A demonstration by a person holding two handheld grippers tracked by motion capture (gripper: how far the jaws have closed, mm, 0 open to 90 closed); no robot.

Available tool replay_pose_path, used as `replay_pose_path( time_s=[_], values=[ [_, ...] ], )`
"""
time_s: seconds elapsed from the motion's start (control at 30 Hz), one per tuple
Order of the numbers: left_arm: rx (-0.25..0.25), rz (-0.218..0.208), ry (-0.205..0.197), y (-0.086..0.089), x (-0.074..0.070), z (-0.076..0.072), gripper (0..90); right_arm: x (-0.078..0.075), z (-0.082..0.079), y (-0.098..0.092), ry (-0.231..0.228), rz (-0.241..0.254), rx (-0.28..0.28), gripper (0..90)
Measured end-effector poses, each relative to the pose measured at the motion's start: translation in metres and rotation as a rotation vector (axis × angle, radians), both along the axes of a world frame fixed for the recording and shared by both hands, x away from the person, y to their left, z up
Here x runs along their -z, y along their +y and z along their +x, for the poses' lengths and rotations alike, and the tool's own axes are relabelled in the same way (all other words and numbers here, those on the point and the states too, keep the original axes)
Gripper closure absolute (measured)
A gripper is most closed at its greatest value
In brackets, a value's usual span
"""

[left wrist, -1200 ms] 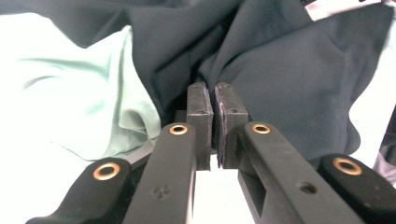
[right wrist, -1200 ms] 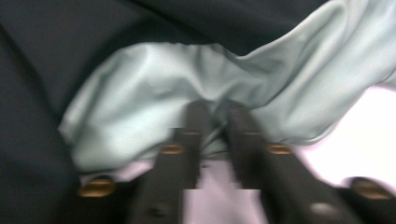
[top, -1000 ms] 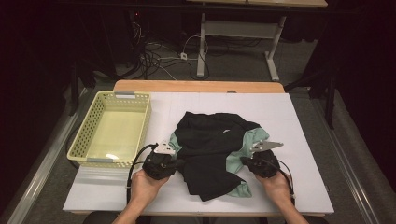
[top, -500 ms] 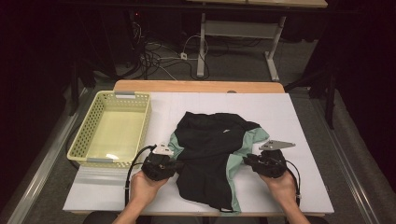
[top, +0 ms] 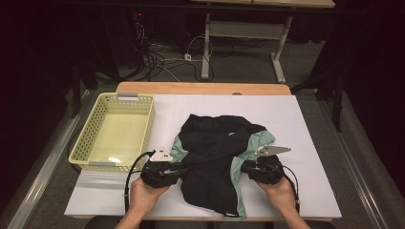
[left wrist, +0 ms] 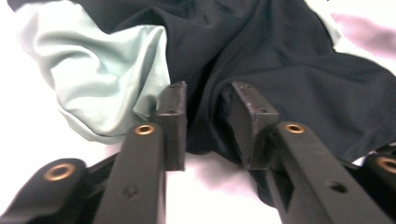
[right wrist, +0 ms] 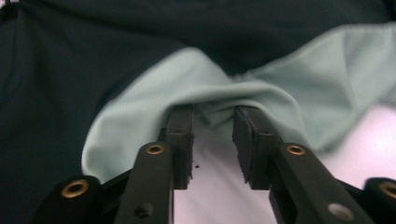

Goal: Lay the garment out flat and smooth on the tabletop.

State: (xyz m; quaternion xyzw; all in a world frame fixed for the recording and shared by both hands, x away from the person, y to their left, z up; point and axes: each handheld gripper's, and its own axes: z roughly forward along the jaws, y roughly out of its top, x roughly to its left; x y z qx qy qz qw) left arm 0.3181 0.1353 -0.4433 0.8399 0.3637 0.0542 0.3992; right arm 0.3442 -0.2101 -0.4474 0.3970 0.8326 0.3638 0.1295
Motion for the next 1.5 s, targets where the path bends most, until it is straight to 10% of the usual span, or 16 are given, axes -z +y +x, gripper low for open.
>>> replay_pose_path(
  time_s=[0.33, 0.63, 0.9, 1.5],
  values=[
    [0.012, 0.081, 0.052, -0.013, 0.02, 0.011, 56.5, 0.012, 0.02, 0.041, 0.018, -0.082, -0.033, 58.6],
    [0.019, 0.116, 0.061, -0.019, 0.026, 0.015, 57.0, 0.009, 0.003, 0.018, 0.032, -0.055, -0.023, 60.2],
    [0.017, 0.111, 0.061, -0.019, 0.025, 0.014, 56.7, 0.017, 0.005, 0.034, 0.034, -0.117, -0.088, 87.0],
    [0.042, 0.116, 0.084, -0.023, 0.027, 0.014, 62.7, -0.002, -0.014, -0.024, 0.022, -0.084, -0.029, 89.5]
  ],
)
